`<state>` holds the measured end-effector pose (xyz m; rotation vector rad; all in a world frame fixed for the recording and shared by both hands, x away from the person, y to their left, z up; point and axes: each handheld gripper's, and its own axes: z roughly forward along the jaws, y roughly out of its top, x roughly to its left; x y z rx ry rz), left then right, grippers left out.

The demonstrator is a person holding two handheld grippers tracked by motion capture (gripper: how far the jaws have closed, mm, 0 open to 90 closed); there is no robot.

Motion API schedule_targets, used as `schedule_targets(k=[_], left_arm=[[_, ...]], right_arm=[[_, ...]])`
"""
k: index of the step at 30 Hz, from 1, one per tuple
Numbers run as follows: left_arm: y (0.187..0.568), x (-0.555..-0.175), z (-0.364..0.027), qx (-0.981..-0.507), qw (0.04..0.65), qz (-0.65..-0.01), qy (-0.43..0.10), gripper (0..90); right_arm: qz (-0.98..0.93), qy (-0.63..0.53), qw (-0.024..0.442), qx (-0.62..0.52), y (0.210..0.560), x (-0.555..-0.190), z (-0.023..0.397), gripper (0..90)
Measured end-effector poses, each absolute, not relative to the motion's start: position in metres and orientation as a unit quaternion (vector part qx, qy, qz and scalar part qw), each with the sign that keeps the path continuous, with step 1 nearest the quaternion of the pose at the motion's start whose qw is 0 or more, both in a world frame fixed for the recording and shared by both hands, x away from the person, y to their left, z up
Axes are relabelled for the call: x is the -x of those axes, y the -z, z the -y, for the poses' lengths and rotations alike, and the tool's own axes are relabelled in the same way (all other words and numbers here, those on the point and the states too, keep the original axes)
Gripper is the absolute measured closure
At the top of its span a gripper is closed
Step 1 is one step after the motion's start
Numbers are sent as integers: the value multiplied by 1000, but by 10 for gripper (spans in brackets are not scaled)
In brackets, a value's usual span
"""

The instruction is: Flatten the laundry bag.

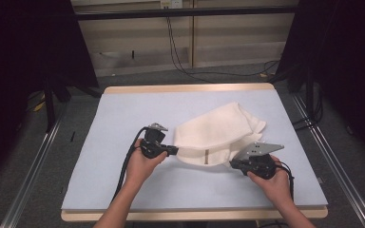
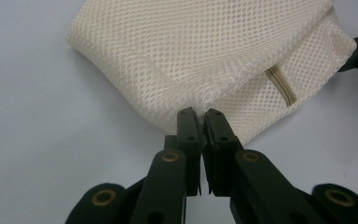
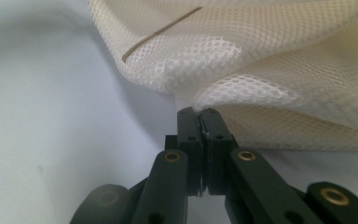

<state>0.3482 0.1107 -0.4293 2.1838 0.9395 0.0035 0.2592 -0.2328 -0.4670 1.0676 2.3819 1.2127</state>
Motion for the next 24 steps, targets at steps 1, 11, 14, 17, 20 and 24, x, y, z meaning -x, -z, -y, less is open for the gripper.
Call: schedule_targets(k=[1,11,14,17,20,24], left_arm=[[429,-349,-111,-848,375,-374,-1,861],[427,-360,-118,-837,382,-392,0,864],[426,-361,-117,-835,385,-392,1,864],[425,-361,-115,-836,382,-393,1,864],[425,-362,-115,-838,381,-391,2,864],[425,-363,-114,-839,380,-391,5,863]], right_arm=[[-823,-415,129,-365,468,-259,233,880],[-827,-409,127,-364,467,-258,237,900],[-826,-413,127,-362,468,-258,238,900],[-826,-414,125,-361,469,-257,235,813],[-828,-409,127,-363,472,-258,231,728],[-823,-408,136,-371,472,-259,227,652]])
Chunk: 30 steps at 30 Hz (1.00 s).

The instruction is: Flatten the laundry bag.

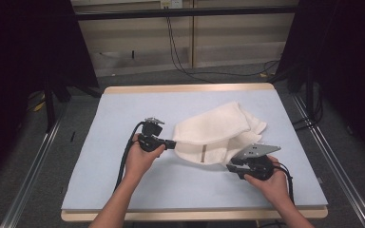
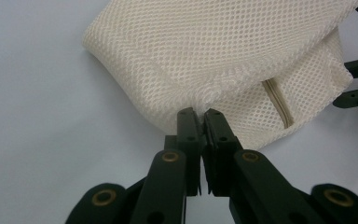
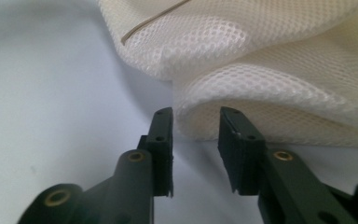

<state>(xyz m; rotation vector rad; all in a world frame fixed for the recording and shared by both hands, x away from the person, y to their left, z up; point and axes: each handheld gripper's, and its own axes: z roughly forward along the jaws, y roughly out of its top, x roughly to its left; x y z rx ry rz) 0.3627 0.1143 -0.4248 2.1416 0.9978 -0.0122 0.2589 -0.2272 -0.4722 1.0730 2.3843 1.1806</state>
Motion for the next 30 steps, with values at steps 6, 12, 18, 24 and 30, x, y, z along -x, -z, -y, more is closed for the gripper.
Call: schedule_targets(k=[6,12,18,24,30], left_arm=[[424,-363,-113,-839,379,-390,2,864],[424,-364,-112,-835,383,-395,2,863],[421,-368,-117,-830,386,-402,-2,865],[421,-374,-122,-824,390,-411,-8,865],[421,-382,-123,-813,398,-426,-4,865]], right_arm=[[-826,-408,132,-367,474,-261,223,698],[-830,-411,127,-357,473,-262,223,852],[-830,-413,127,-354,471,-261,226,885],[-831,-412,130,-350,469,-261,230,889],[-834,-410,129,-346,469,-260,232,891]])
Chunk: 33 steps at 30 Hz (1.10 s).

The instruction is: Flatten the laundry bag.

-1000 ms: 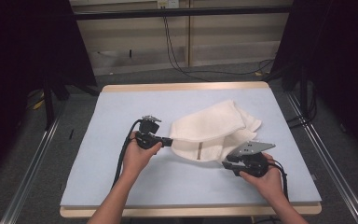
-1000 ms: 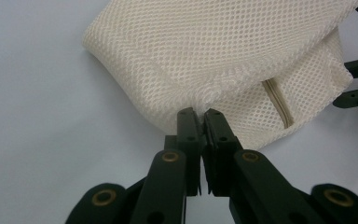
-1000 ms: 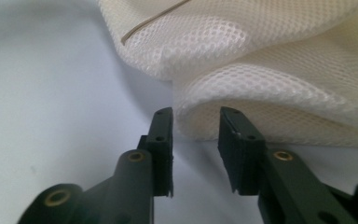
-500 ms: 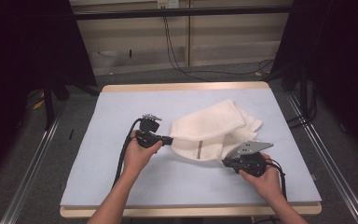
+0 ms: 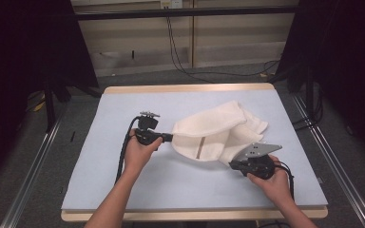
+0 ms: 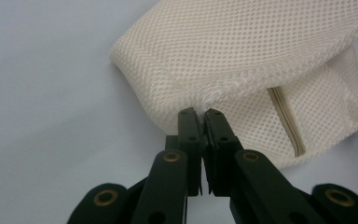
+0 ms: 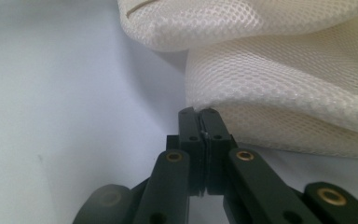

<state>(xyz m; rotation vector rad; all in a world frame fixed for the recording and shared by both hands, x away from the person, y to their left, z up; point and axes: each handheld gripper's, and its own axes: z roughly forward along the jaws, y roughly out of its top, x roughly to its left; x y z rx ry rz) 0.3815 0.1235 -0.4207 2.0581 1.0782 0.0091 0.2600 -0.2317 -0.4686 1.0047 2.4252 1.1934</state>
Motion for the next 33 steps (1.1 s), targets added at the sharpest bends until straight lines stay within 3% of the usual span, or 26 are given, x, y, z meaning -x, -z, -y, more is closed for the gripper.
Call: schedule_targets(k=[33], left_arm=[[412,-422,-154,-783,382,-490,-32,869]], right_arm=[[-835,-407,139,-342,464,-252,260,893]])
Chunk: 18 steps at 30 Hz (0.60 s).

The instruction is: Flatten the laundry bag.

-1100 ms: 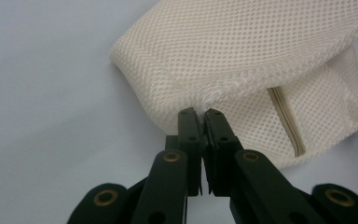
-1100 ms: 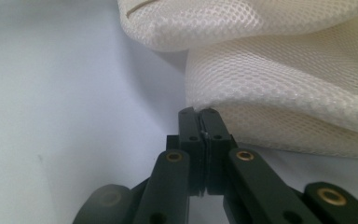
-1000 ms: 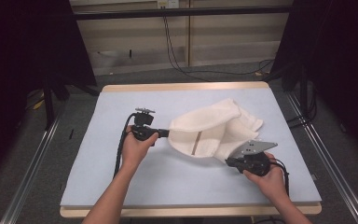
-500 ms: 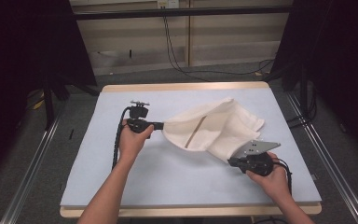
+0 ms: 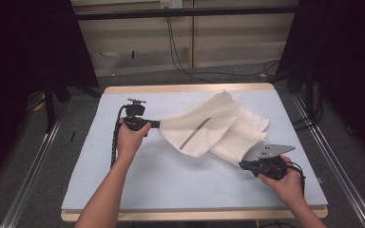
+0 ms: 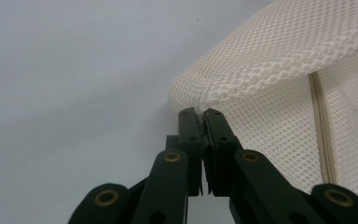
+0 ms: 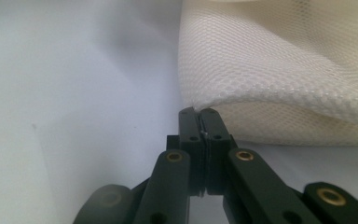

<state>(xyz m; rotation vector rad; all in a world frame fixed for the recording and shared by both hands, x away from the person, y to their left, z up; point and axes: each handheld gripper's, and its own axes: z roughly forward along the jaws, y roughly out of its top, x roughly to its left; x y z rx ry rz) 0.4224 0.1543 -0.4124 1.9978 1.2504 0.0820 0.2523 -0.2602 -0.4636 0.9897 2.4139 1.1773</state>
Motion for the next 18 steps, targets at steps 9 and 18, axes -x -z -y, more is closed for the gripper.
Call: schedule_targets(k=[9,18], left_arm=[[419,-432,-159,-776,380,-503,-32,869],[427,-441,-167,-773,372,-514,-36,867]], right_arm=[[-834,-409,141,-342,464,-252,262,892],[-833,-406,143,-347,466,-253,264,891]])
